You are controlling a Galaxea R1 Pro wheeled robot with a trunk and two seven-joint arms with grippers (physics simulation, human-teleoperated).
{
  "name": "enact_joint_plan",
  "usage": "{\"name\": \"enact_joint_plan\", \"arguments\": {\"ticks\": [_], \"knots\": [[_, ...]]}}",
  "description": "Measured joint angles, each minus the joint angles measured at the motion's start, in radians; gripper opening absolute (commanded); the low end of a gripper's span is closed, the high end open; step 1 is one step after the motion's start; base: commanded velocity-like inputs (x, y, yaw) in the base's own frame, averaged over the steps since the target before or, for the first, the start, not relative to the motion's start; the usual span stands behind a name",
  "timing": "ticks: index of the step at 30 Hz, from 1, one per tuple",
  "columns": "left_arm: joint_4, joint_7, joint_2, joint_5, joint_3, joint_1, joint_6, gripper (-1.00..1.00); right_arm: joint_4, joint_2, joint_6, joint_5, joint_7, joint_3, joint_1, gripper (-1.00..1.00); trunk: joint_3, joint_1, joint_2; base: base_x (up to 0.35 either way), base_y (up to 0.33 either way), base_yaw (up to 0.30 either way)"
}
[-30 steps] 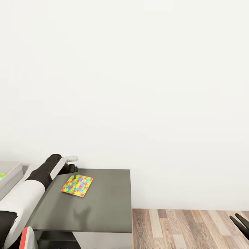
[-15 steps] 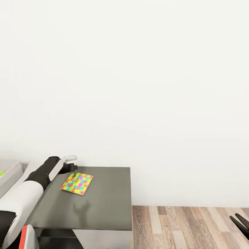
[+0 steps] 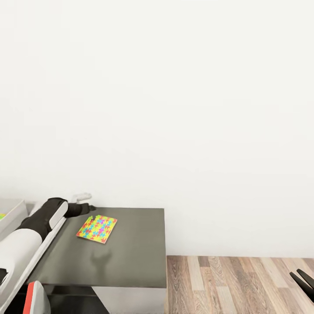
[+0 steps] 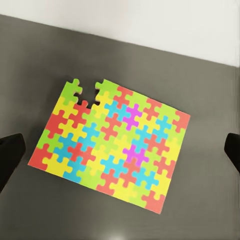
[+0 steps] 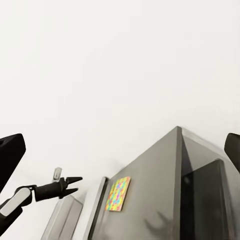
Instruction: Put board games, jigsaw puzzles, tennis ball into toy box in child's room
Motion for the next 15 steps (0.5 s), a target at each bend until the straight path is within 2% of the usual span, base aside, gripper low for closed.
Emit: {"name": "enact_joint_plan", "arguments": {"ticks": [9,15], "knots": [[0.000,-0.086,0.043,-0.003,0.001,0.000,-0.014,1.00,0.000,0.000,0.000,0.000,0.000,-0.001,0.000,1.00,-0.015,0.000,0.000,0.000,0.000,0.000],[-0.001,-0.107,0.053,-0.001,0.000,0.000,-0.025,1.00,0.000,0.000,0.000,0.000,0.001,-0.002,0.000,1.00,-0.024,0.000,0.000,0.000,0.000,0.000]]}}
